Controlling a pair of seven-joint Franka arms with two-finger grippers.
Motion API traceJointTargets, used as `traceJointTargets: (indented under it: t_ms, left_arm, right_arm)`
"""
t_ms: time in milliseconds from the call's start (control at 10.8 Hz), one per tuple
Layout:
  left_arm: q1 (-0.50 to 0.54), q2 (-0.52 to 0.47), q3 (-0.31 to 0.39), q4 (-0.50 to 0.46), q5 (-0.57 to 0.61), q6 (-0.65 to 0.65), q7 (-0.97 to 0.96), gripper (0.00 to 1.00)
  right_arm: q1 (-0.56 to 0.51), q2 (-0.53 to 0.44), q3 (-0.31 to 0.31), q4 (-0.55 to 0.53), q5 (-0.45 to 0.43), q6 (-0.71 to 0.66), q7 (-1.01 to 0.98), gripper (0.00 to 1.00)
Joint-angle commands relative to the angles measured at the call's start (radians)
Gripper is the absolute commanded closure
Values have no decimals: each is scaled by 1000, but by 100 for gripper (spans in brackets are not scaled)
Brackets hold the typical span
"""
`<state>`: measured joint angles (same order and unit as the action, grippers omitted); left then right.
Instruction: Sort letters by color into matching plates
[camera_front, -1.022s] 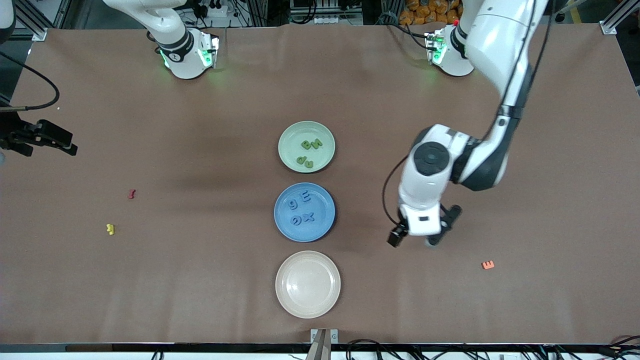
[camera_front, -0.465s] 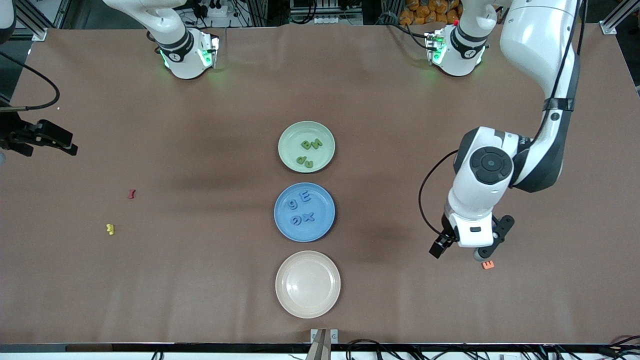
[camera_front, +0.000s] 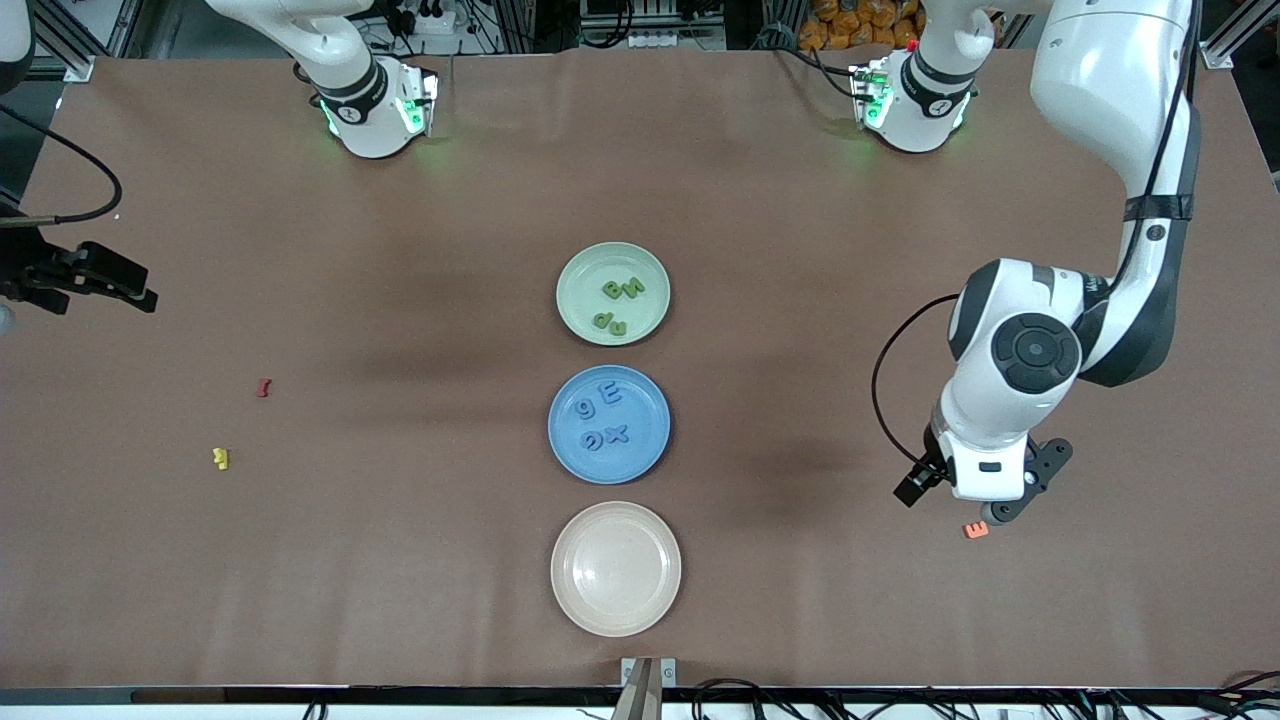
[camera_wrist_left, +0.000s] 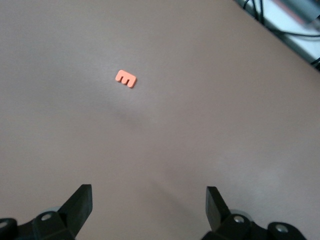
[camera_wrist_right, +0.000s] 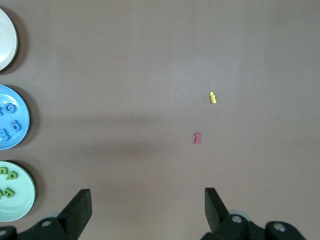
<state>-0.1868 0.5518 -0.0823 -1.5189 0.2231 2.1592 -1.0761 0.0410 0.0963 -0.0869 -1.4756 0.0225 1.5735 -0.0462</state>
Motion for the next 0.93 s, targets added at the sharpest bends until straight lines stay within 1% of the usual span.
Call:
traceJointTargets:
  t_ms: [0, 279, 465, 558, 651, 836]
  left_arm:
    - [75, -102, -40, -134, -54, -24, 184, 0]
    - [81, -191, -39, -277, -100, -27, 316, 0]
    - [127, -280, -39, -367, -142, -35, 437, 0]
    - [151, -314, -39, -392, -159, -56, 491, 0]
    - [170, -332, -40, -395, -160, -89, 534, 0]
    - [208, -378, -40, -409, -215, -148, 629, 0]
  right_arm:
    - [-3, 2, 4, 1, -10, 2, -6, 0]
    - [-3, 2, 4, 1, -10, 2, -6, 0]
    - [-3, 2, 4, 1, -10, 2, -3, 0]
    - [-3, 2, 4, 1, -9, 2, -1, 0]
    - [-4, 2, 4, 4, -9, 3, -1, 0]
    - [-4, 2, 4, 3, -9, 3, -1, 0]
